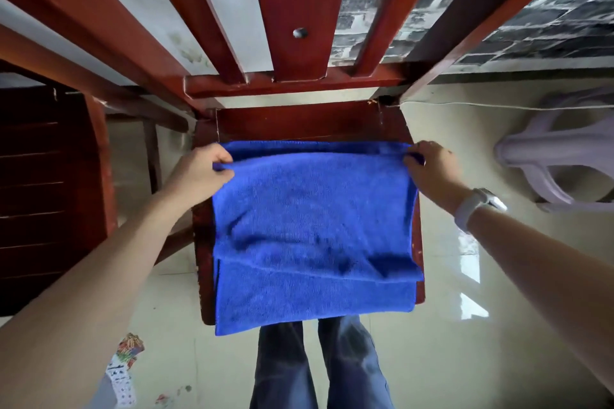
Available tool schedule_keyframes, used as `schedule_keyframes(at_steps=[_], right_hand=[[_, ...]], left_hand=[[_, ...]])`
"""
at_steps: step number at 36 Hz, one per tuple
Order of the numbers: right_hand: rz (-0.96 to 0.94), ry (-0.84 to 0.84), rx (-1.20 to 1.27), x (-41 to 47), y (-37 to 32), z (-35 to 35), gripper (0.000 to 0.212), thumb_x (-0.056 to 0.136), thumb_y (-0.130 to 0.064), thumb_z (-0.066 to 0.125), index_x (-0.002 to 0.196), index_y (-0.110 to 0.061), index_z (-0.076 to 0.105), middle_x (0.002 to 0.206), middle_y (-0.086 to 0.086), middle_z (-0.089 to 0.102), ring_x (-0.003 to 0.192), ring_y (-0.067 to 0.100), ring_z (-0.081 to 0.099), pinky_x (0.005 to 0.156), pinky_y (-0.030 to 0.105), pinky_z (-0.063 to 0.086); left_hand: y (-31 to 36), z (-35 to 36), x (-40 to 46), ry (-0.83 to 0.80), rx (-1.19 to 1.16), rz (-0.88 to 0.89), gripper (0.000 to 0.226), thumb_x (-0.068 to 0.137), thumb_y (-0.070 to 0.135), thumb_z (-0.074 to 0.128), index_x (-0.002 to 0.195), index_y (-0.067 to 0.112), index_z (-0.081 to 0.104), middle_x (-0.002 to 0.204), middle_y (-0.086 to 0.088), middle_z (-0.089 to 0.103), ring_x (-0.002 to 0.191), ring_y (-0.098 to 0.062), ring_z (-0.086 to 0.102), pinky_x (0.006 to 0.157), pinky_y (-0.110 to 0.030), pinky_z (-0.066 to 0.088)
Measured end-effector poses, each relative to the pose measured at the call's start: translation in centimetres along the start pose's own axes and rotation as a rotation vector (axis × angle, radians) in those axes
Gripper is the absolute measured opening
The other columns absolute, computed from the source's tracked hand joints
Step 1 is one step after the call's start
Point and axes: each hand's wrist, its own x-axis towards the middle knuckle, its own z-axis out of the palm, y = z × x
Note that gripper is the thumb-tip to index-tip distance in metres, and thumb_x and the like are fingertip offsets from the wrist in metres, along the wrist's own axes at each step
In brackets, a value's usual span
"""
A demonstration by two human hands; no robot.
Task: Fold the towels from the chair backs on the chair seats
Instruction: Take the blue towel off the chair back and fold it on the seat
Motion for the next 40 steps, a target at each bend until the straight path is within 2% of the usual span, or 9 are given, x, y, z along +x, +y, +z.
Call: schedule_keyframes(at_steps=[5,8,11,14,20,23,28,32,40], right_hand=[[-0.072,0.035,-0.14,1.0,-0.2,1.2,0.022,0.086,-0.007,0.049,0.101,-0.003,0.065,0.12,0.015,0.051,0.112,0.033,0.044,0.088,0.029,0.036],[-0.104,0.028,-0.199,1.1,-0.2,1.5,0.024,0.086,-0.005,0.048,0.102,0.001,0.064,0.122,0.018,0.048,0.112,0.035,0.041,0.094,0.037,0.038],[-0.11,0.009,-0.26,1.1,-0.2,1.8,0.026,0.086,-0.003,0.046,0.106,0.002,0.062,0.122,0.02,0.046,0.111,0.036,0.039,0.093,0.041,0.039],[-0.108,-0.014,-0.31,1.1,0.0,2.0,0.029,0.086,-0.005,0.048,0.112,-0.001,0.061,0.121,0.02,0.045,0.11,0.036,0.038,0.092,0.042,0.038],[-0.087,-0.052,-0.166,1.4,-0.5,1.4,0.023,0.086,-0.012,0.055,0.104,-0.001,0.063,0.117,0.021,0.045,0.107,0.037,0.044,0.091,0.036,0.037],[-0.093,-0.085,-0.155,1.6,-0.5,1.0,0.023,0.086,-0.013,0.055,0.103,0.0,0.064,0.118,0.021,0.047,0.109,0.036,0.045,0.094,0.034,0.036],[-0.123,-0.175,-0.228,1.7,-0.3,0.5,0.018,0.086,-0.016,0.052,0.093,-0.007,0.065,0.101,0.018,0.056,0.099,0.034,0.046,0.084,0.036,0.039],[-0.12,-0.153,-0.14,1.4,-0.1,-0.5,0.013,0.084,-0.015,0.054,0.089,-0.01,0.065,0.093,0.009,0.051,0.081,0.026,0.05,0.068,0.028,0.034],[-0.233,-0.118,-0.194,-2.1,0.9,-3.7,0.013,0.085,-0.018,0.06,0.093,-0.008,0.066,0.095,0.011,0.06,0.085,0.032,0.057,0.079,0.034,0.038]], left_hand=[[0.2,0.7,1.0,0.055,0.132,0.033,0.015,0.082,0.021,0.06,0.096,0.017,0.062,0.094,0.005,0.056,0.086,-0.018,0.055,0.073,-0.027,0.038],[0.0,0.7,1.2,0.128,0.237,0.133,0.014,0.083,0.019,0.061,0.094,0.01,0.066,0.11,-0.005,0.052,0.105,-0.025,0.05,0.086,-0.037,0.043],[-0.2,0.5,1.4,0.135,0.292,0.236,0.017,0.086,0.012,0.057,0.097,0.004,0.068,0.134,-0.011,0.046,0.125,-0.031,0.038,0.104,-0.041,0.033],[-0.3,0.7,1.6,0.079,0.368,0.351,0.017,0.085,0.007,0.058,0.096,0.001,0.07,0.138,-0.014,0.046,0.13,-0.032,0.035,0.109,-0.041,0.027],[-0.1,0.7,1.5,0.113,0.345,0.361,0.012,0.082,0.004,0.063,0.09,0.001,0.072,0.102,-0.014,0.059,0.103,-0.031,0.052,0.091,-0.039,0.041],[-0.1,0.4,1.8,0.095,0.331,0.313,0.013,0.083,0.007,0.063,0.092,0.004,0.072,0.101,-0.011,0.056,0.087,-0.029,0.057,0.081,-0.036,0.043],[-0.4,-0.4,2.1,0.09,0.282,0.269,0.017,0.084,0.011,0.064,0.098,0.005,0.071,0.105,-0.007,0.061,0.094,-0.023,0.056,0.082,-0.027,0.035],[-0.6,-1.7,1.4,0.11,0.23,0.292,0.014,0.078,0.011,0.071,0.091,0.005,0.073,0.097,-0.008,0.068,0.088,-0.022,0.061,0.084,-0.029,0.039],[0.1,-3.8,-3.3,0.12,0.125,0.256,0.013,0.078,0.004,0.069,0.09,0.001,0.072,0.098,-0.009,0.067,0.081,-0.013,0.054,0.081,-0.023,0.037]])
